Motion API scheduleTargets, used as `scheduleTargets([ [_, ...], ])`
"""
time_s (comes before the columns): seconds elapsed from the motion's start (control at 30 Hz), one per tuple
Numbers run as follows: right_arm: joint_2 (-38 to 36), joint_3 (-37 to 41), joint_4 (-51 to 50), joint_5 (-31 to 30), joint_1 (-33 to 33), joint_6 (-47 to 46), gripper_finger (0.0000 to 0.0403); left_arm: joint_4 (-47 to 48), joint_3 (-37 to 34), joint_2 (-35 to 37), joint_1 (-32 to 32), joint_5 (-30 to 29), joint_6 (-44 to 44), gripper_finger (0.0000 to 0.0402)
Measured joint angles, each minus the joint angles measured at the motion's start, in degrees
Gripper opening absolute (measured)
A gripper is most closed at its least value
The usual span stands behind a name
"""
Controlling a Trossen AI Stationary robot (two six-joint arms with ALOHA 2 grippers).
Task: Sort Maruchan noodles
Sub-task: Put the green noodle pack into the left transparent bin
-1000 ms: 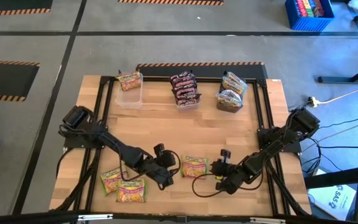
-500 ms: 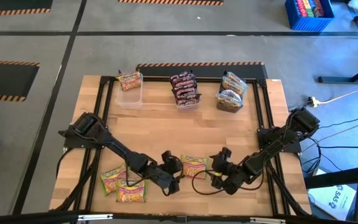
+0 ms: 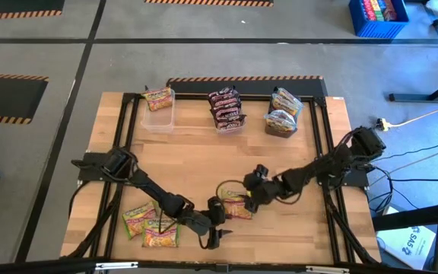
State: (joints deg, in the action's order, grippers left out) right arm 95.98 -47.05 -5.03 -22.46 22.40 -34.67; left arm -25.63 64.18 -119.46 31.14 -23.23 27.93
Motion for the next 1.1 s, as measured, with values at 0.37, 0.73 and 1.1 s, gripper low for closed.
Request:
scheduleTargets([
  [0.37, 0.0, 0.0, 1.8, 25.4, -9.5, 3.6, 0.0319, 1.4, 0.0, -4.8, -0.7, -3.5, -0.2, 0.0231],
  [0.73, 0.0, 0.0, 1.6, 46.7, -13.9, -0.6, 0.0319, 1.3, 0.0, -4.9, -0.8, -4.7, -1.1, 0.0231],
  [1.1, -0.3, 1.6, -4.2, 49.0, -14.6, 1.3, 0.0319, -1.6, -0.1, -5.0, -0.9, -4.5, 0.0, 0.0231],
])
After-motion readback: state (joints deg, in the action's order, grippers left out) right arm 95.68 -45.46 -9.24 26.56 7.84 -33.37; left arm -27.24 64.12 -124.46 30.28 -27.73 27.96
